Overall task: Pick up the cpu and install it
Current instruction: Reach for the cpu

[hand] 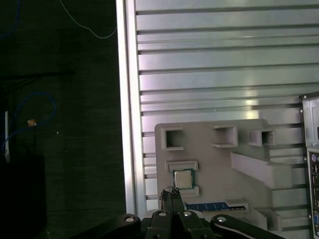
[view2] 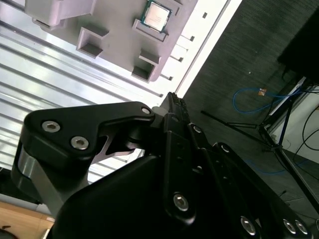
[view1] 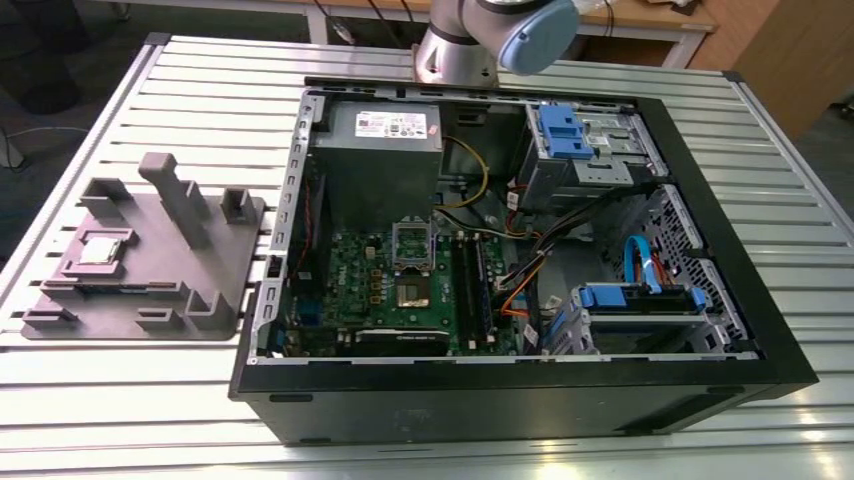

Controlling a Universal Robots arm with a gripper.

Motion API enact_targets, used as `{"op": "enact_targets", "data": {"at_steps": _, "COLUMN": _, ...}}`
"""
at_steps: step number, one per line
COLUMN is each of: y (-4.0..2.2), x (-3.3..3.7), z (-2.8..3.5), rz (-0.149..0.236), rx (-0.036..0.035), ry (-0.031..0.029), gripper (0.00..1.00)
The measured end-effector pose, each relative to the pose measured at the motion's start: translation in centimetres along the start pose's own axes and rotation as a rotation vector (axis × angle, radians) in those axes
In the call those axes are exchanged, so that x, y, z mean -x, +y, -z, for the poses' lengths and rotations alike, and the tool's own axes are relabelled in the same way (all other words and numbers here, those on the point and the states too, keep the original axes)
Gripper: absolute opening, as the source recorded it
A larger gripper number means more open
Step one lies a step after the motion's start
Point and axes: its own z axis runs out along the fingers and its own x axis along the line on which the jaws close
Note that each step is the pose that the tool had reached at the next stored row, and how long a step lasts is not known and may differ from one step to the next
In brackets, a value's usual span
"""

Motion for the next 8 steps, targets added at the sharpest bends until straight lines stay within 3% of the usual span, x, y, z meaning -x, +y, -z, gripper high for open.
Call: {"op": "enact_targets", "data": {"at_steps": 8, "y": -0.11, "x": -1.45, "z": 0.03, "rz": 0.0, "rx": 0.0, "ry": -0.0001, "gripper": 0.11}}
